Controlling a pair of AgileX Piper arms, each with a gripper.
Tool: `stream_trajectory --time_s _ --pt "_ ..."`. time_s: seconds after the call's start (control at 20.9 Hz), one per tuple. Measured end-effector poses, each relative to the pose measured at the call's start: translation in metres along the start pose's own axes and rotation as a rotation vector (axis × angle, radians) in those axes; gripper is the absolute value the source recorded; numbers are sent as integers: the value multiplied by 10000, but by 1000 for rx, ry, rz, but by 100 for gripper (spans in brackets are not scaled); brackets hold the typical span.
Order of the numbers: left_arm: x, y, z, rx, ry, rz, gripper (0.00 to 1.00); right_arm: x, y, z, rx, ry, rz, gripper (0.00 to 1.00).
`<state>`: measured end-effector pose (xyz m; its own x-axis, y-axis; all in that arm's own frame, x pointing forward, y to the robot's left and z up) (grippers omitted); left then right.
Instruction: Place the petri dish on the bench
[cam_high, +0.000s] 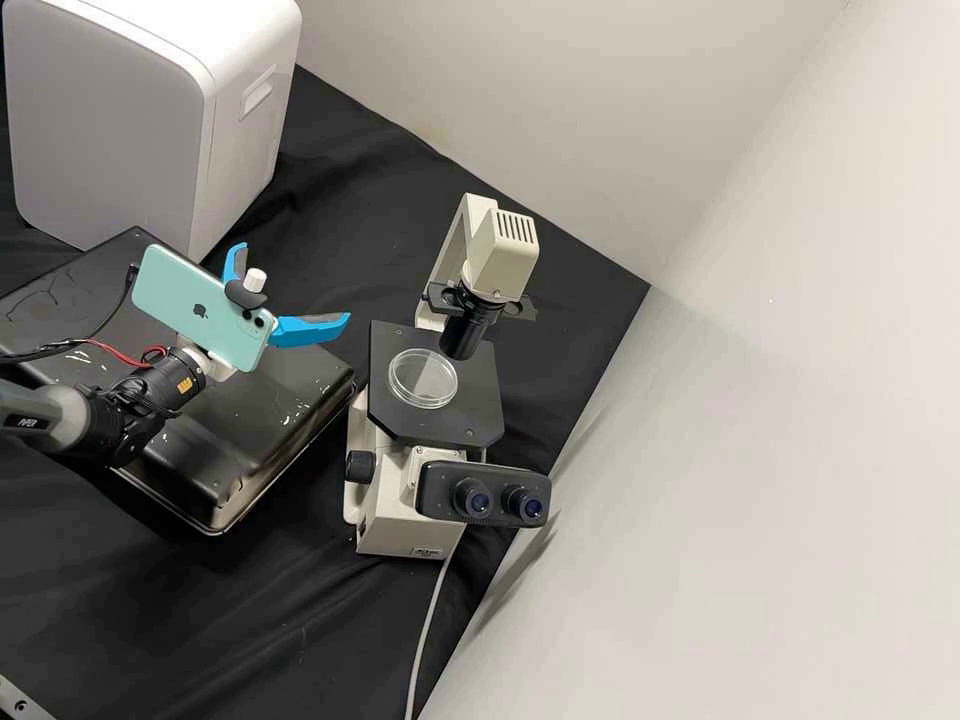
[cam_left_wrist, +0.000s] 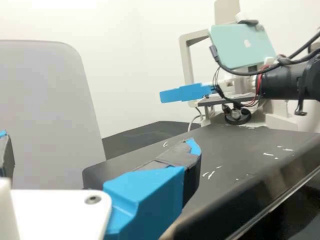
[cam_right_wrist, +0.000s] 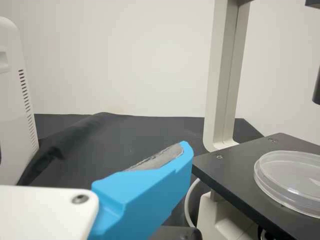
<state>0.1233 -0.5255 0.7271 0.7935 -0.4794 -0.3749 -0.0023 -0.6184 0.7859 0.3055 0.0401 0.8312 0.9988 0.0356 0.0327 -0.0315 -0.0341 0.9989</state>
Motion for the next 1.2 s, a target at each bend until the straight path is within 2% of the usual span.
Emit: stream_trajectory --time_s 0.53,0.77,0.91,1.05,1.2 --pt "-3 -2 8 -6 1 -2 100 -4 14 8 -4 4 6 100" --pt "-3 -2 7 -6 1 -2 100 -61 122 147 -4 -12 63 100" --pt "-3 -2 7 -6 1 -2 100 -99 141 248 -17 -28 66 100" --pt "-3 -2 7 -6 1 -2 100 -152 149 339 -9 -45 64 100" --pt "-3 -2 7 -6 1 -2 100 -207 184 432 -16 -57 82 100"
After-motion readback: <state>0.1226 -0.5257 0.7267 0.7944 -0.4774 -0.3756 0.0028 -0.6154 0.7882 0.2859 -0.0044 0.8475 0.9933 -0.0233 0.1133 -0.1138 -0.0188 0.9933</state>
